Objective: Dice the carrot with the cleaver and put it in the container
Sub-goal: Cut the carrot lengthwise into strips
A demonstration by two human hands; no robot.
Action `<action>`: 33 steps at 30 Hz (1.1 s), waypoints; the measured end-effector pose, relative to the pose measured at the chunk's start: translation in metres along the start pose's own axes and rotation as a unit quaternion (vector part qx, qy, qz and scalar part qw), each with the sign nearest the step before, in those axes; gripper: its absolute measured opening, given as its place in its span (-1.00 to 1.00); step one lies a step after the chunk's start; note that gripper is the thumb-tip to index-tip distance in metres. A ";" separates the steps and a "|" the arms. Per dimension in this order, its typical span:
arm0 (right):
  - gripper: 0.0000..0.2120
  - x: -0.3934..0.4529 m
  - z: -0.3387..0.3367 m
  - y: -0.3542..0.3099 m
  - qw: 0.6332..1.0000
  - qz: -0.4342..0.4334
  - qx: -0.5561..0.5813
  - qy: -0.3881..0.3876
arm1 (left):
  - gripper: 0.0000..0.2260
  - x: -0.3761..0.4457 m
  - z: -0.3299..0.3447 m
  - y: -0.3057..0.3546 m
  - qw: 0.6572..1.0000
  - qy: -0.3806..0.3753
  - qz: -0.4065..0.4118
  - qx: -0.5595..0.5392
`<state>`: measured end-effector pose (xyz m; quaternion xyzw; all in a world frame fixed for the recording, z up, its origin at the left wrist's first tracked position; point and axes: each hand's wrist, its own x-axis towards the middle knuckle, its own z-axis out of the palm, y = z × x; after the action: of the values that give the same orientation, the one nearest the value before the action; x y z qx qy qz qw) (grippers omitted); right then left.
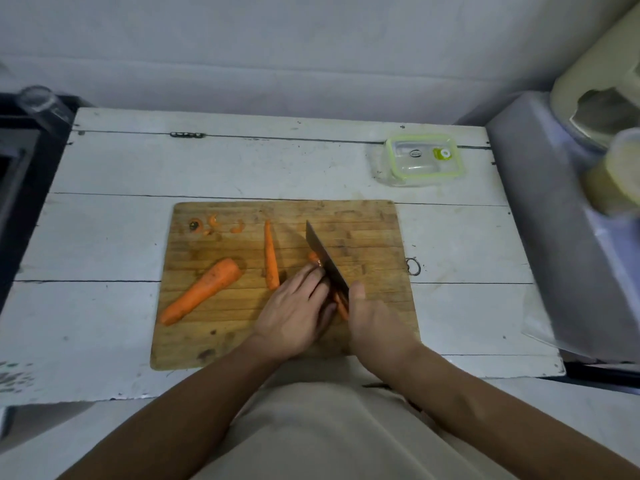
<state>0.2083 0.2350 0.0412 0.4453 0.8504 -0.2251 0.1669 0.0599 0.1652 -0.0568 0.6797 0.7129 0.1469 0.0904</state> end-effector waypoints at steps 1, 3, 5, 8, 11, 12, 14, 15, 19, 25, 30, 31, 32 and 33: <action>-0.55 -0.002 0.001 0.001 1.000 -0.001 -0.011 0.004 | -0.59 0.000 -0.002 0.001 1.000 0.003 -0.005 0.004; -0.59 -0.006 0.006 -0.004 0.999 -0.006 -0.031 0.019 | -0.59 0.001 -0.004 0.002 1.000 -0.002 -0.007 0.002; -0.67 -0.001 0.009 -0.007 0.999 -0.021 -0.026 0.036 | -0.60 0.001 -0.005 0.002 1.000 -0.003 -0.007 -0.004; -0.73 0.005 0.007 0.000 0.999 -0.010 0.033 0.033 | -0.61 0.000 -0.005 0.004 1.000 -0.003 -0.004 0.004; -0.86 0.000 0.000 0.018 0.993 0.019 0.113 0.040 | -0.62 0.000 -0.004 0.006 1.000 0.002 -0.007 0.029; -0.86 -0.001 0.000 0.024 0.991 0.014 0.124 0.042 | -0.62 0.000 -0.004 0.006 0.999 -0.005 -0.008 0.036; -0.84 -0.002 -0.003 0.035 0.991 -0.009 0.132 0.036 | -0.62 0.001 -0.003 0.006 0.999 -0.013 -0.007 0.045; -0.82 -0.001 -0.005 0.040 0.989 -0.018 0.145 0.031 | -0.61 0.001 -0.003 0.006 0.999 -0.011 -0.008 0.047; -0.73 0.001 -0.018 0.057 0.971 -0.053 0.230 0.028 | -0.53 -0.006 -0.006 0.009 0.999 -0.016 -0.031 0.020; -0.76 0.000 -0.041 0.065 0.949 -0.030 0.308 0.066 | -0.60 -0.025 -0.007 0.017 0.989 0.017 -0.111 -0.099; -0.85 0.000 -0.054 0.065 0.933 0.002 0.351 0.076 | -0.60 0.003 -0.020 0.009 0.998 0.055 -0.014 -0.019; -0.84 0.001 -0.057 0.065 0.932 0.010 0.353 0.079 | -0.57 0.014 -0.025 0.004 0.999 0.035 0.032 0.019; -0.84 0.001 -0.059 0.065 0.931 0.019 0.355 0.082 | -0.54 0.025 -0.032 -0.001 0.996 0.001 0.073 0.054; -0.84 0.002 -0.060 0.066 0.929 0.030 0.359 0.084 | -0.54 0.034 -0.039 -0.005 0.991 -0.036 0.103 0.081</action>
<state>0.2573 0.3016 0.0750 0.5183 0.7098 -0.4720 -0.0691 0.0403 0.1956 -0.0198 0.7594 0.6450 0.0730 0.0449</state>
